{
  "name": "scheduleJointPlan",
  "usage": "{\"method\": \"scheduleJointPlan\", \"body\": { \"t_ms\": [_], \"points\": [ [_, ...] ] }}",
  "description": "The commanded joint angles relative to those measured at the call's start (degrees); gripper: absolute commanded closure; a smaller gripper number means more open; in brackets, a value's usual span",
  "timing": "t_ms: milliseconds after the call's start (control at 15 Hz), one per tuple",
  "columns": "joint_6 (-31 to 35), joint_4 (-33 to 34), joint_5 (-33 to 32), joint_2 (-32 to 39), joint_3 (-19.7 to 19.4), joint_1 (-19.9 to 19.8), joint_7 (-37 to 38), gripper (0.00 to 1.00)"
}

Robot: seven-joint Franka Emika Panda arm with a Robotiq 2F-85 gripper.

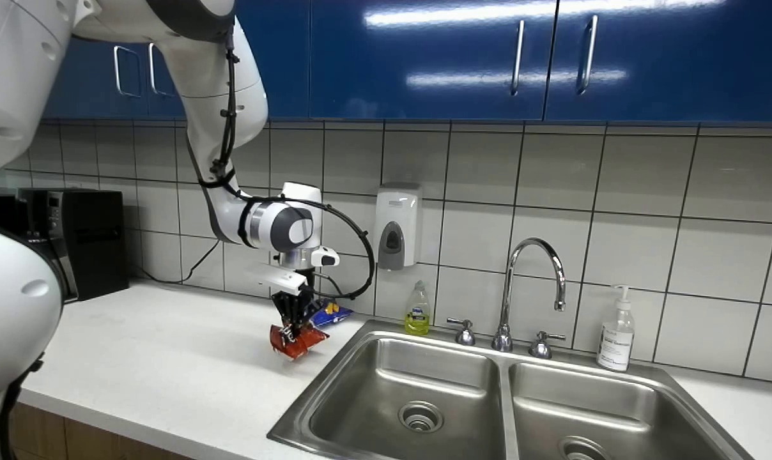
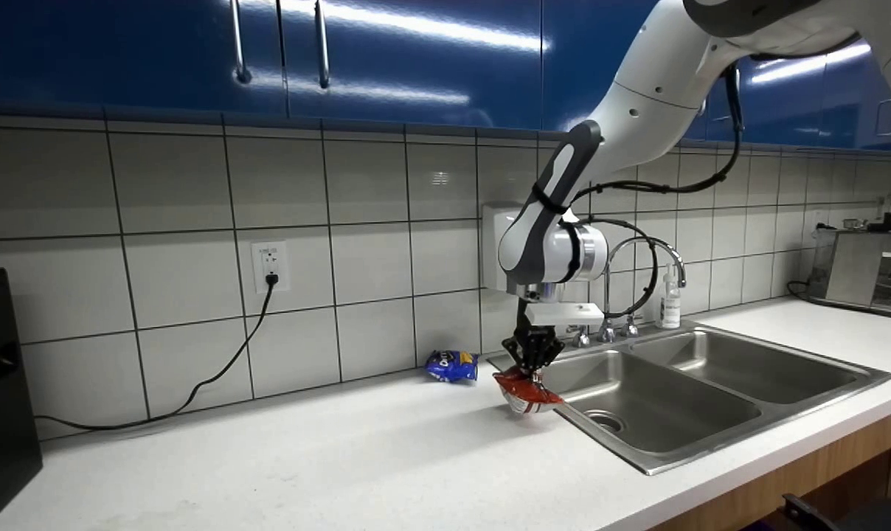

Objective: Put the Dorito packet in the sink

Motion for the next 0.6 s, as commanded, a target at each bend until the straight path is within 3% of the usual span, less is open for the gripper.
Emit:
{"method": "scheduleJointPlan", "body": {
  "t_ms": [0, 533],
  "points": [
    [-1.43, -1.90, -0.76, -3.72, 0.64, -0.68, 0.03, 1.00],
    [-1.21, -3.45, -0.49, -6.11, 0.50, -0.94, -0.08, 1.00]
  ]
}}
